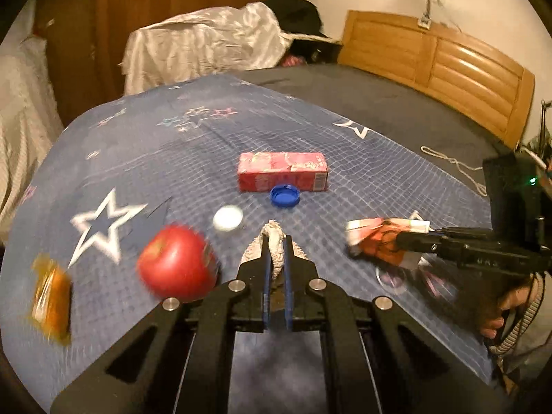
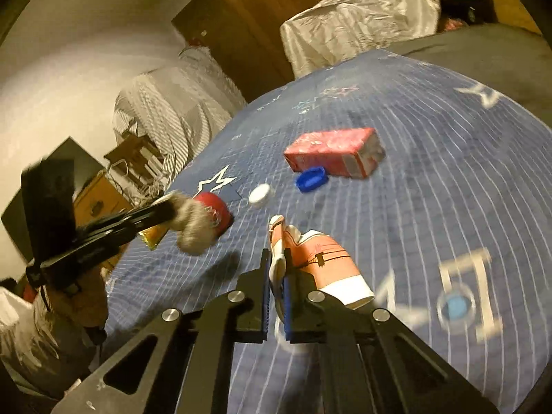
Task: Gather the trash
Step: 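Carry the twine bundle and paper bag over the white bucket and open both grippers, then move both open grippers away from the bucket back toward the bed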
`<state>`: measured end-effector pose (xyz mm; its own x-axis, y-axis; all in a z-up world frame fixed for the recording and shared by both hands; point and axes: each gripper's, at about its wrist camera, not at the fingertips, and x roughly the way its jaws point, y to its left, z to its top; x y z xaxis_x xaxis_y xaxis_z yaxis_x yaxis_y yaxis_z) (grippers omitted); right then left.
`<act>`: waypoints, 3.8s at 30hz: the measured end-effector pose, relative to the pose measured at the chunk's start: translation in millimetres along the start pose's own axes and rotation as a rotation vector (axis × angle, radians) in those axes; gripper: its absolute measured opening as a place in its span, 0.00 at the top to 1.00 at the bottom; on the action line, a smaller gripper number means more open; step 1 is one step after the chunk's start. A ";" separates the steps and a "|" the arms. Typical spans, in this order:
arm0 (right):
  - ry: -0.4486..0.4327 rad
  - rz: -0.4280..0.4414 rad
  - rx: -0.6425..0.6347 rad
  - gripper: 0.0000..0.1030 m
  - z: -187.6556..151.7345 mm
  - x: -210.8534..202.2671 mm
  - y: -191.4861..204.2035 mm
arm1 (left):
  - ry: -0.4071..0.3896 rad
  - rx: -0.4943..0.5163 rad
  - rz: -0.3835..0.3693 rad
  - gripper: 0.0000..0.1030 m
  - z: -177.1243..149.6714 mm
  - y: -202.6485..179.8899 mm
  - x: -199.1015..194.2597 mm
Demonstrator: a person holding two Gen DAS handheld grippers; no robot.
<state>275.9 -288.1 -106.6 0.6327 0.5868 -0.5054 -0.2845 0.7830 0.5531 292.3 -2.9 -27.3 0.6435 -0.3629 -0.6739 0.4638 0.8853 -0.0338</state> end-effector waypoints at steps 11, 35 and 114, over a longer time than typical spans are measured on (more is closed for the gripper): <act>0.001 0.074 0.051 0.93 -62.1 -25.6 62.0 | 0.003 -0.198 0.341 0.95 -78.5 23.5 -102.1; 0.116 0.308 -0.440 0.93 -41.2 77.2 443.7 | -0.206 -0.426 0.910 0.95 -140.5 171.3 -328.7; 0.225 0.352 -0.813 0.43 -149.6 264.6 738.5 | -0.153 -0.729 1.092 0.66 -262.9 353.1 -410.6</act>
<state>125.4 476.3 69.0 0.2825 0.7789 -0.5600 -0.9079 0.4055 0.1059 31.7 535.1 43.5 0.5589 0.6459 -0.5200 -0.7345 0.6767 0.0510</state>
